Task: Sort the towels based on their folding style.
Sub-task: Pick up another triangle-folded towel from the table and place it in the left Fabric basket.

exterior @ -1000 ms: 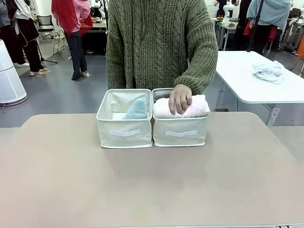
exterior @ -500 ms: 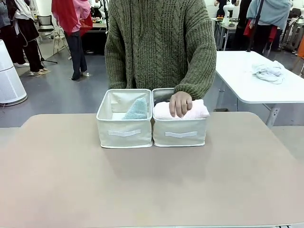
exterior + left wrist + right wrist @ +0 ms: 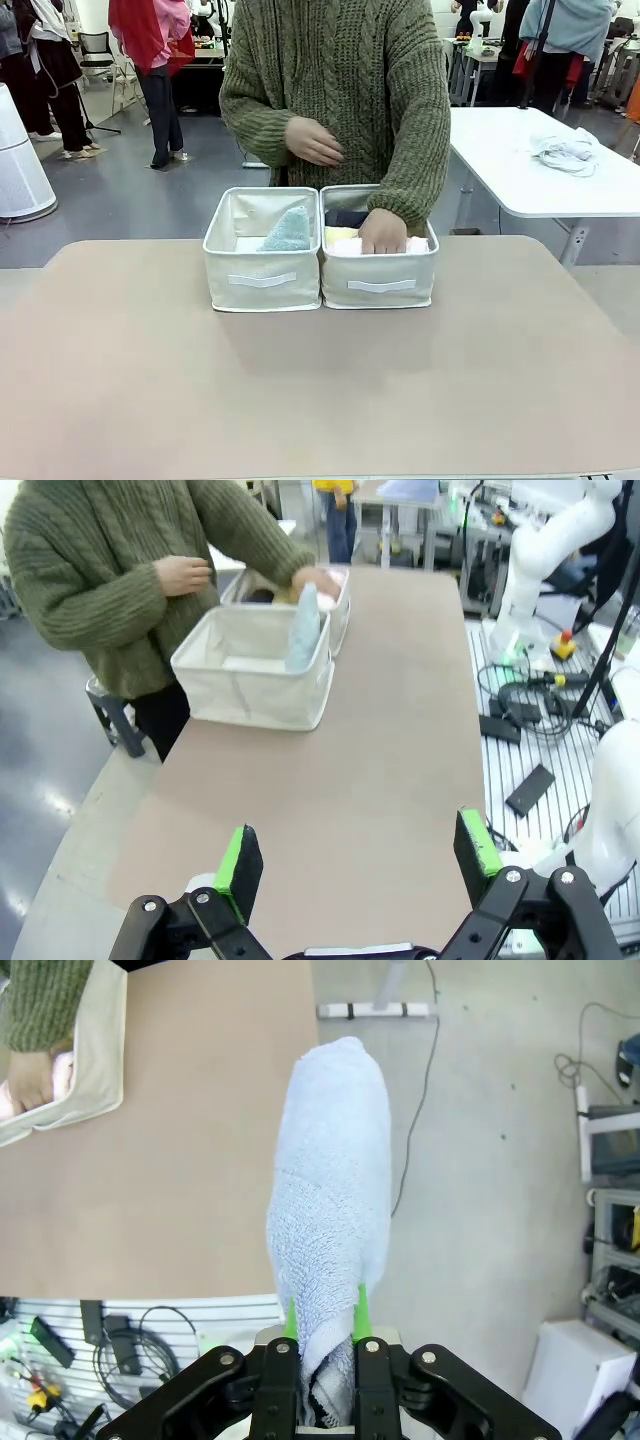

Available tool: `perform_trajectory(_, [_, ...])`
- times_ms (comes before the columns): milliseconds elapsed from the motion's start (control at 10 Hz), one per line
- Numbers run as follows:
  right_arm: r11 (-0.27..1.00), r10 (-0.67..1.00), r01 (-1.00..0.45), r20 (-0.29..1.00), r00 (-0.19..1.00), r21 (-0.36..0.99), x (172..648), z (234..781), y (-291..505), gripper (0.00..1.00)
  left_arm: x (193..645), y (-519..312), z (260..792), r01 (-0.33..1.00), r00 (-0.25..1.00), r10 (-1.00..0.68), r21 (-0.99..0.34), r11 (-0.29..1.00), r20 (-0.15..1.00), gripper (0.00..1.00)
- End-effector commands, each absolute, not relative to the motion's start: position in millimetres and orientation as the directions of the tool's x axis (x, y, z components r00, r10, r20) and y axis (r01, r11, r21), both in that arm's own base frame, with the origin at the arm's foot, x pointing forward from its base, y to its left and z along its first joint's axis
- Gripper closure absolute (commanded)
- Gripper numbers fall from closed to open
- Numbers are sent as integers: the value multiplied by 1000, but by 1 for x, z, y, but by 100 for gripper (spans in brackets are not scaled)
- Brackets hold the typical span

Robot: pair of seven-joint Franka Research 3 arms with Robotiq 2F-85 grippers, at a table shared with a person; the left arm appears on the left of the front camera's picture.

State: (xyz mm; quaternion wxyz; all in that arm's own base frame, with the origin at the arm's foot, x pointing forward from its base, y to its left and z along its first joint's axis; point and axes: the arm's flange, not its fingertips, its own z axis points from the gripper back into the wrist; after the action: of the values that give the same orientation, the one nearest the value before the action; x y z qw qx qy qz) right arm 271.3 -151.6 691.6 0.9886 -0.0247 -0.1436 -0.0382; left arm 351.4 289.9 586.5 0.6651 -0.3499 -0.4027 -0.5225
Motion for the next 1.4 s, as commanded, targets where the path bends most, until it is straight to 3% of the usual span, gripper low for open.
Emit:
perform_trajectory(0, [995, -77, 93, 287, 955, -42, 270, 692, -152, 88, 355, 297, 590, 979, 146, -376, -80, 186, 915, 0])
perform_trajectory(100, [995, -77, 93, 287, 955, -42, 270, 692, -152, 88, 351, 290, 587, 977, 130, -413, -45, 209, 901, 0])
perform_trajectory(200, [996, -68, 83, 286, 956, -38, 271, 692, -152, 82, 351, 290, 587, 977, 130, -413, -45, 209, 901, 0])
perform_trajectory(800, [957, 241, -217, 111, 964, -194, 318, 712, -29, 82, 351, 290, 587, 977, 130, -413, -45, 209, 901, 0])
perform_trajectory(1300, [959, 252, -231, 123, 960, -163, 319, 704, -12, 82, 351, 290, 587, 977, 130, -413, -45, 209, 901, 0])
